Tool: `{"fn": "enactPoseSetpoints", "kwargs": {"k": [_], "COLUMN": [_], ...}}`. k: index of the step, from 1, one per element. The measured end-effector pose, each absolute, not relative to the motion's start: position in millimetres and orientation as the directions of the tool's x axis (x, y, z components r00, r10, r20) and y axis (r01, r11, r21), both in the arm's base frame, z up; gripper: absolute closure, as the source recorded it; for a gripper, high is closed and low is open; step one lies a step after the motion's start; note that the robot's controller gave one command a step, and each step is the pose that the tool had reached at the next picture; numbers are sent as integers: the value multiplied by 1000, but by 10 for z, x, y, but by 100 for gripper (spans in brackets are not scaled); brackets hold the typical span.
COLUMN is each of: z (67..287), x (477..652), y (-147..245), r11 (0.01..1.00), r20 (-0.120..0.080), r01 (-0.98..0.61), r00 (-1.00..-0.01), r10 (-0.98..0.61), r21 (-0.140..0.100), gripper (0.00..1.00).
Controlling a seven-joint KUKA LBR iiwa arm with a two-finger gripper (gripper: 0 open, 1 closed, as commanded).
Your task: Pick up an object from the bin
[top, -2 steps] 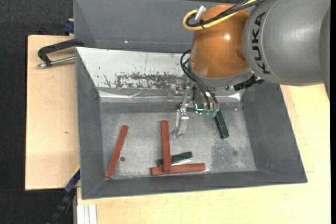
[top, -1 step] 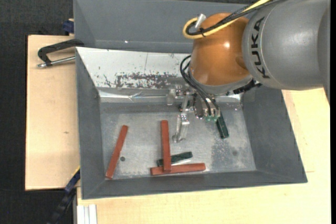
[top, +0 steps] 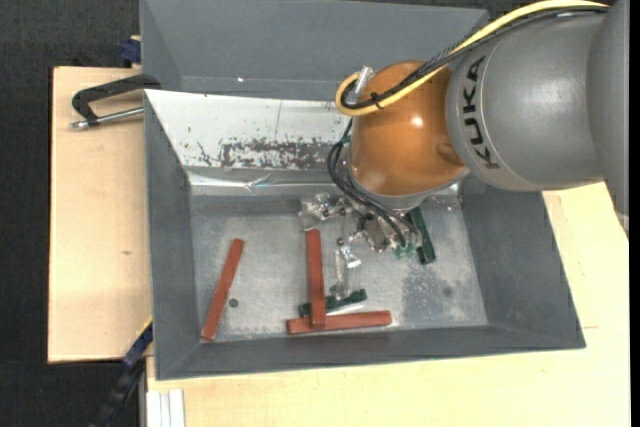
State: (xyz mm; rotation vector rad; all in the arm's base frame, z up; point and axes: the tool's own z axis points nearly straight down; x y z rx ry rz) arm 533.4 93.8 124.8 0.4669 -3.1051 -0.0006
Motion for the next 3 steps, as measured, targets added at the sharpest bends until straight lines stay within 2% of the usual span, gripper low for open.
{"fn": "enactPoseSetpoints", "kwargs": {"k": [1, 2, 3], "z": [780, 779, 779], "x": [5264, 5264, 5074], "y": [475, 477, 645], "r11": [897, 897, 894], "r20": [-22, -22, -22], "r01": [-442, -442, -448], "r00": [-897, -897, -894], "r10": [-442, -442, -448], "r21": [-6, -6, -12], "gripper": [100, 100, 100]}}
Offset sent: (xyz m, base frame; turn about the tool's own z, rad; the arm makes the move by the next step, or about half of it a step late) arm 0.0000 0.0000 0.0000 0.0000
